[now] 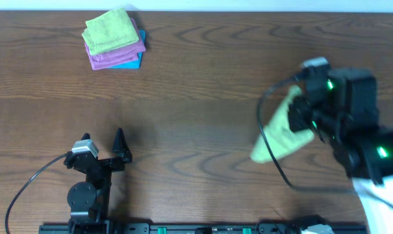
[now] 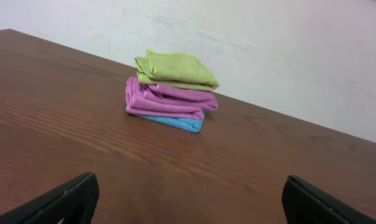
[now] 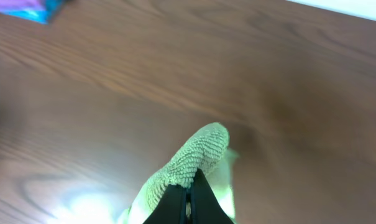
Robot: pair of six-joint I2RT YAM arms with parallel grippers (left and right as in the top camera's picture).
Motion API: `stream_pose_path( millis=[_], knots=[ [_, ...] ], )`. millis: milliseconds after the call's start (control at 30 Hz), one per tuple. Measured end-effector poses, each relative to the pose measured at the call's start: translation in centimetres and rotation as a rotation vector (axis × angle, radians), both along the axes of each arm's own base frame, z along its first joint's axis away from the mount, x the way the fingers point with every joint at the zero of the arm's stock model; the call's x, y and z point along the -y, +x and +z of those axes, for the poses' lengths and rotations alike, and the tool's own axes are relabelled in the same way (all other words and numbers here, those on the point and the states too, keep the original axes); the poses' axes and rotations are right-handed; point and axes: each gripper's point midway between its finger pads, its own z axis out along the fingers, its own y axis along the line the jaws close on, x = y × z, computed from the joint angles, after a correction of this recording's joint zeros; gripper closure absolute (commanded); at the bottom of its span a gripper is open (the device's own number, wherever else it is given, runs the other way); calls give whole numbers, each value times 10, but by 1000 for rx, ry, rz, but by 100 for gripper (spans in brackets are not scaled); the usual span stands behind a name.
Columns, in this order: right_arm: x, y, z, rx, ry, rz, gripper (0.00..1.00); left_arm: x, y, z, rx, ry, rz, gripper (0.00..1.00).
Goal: Fold the cloth
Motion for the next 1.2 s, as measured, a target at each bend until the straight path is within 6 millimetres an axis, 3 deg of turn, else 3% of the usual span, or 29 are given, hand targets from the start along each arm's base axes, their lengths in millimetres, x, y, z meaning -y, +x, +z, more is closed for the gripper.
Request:
stream_pose_path(
  millis=[67,100,133,167,233,367,500,700,733,800,867,900,1000,1067,1200],
  knots=[
    [-31,19,-6,-37,82,99,99,0,0,0,0,0,0,5],
    [-51,27,-8,-68,120,167,94,0,0,0,0,0,0,5],
    [-65,31,-10,-95,136,217,33,0,0,0,0,0,0,5],
    [-72,32,-14,-132,120,242,1,0,0,0,0,0,0,5],
    [-60,28,-18,-154,32,191,1,0,0,0,-1,0,0,5],
    [-23,18,-4,-117,-76,51,1,0,0,0,0,0,0,5],
    [1,2,1,-129,-121,-27,1,0,0,0,0,0,0,5],
    [9,-4,-47,-246,-146,-81,1,0,0,0,0,0,0,5],
    [8,-4,-53,-260,-147,-83,7,0,0,0,0,0,0,5],
    [6,1,-63,-274,-144,-85,62,0,0,0,0,0,0,5],
    [3,9,-64,-263,-131,-84,89,0,0,0,0,0,0,5],
    [0,14,-66,-258,-123,-84,94,0,0,0,0,0,0,5],
    [-5,26,-77,-277,-114,-94,82,0,0,0,0,0,0,5],
    [-7,32,-92,-318,-119,-98,64,0,0,0,0,0,0,5],
    [-14,53,-119,-350,-123,-94,56,0,0,0,0,0,0,5]
  ],
)
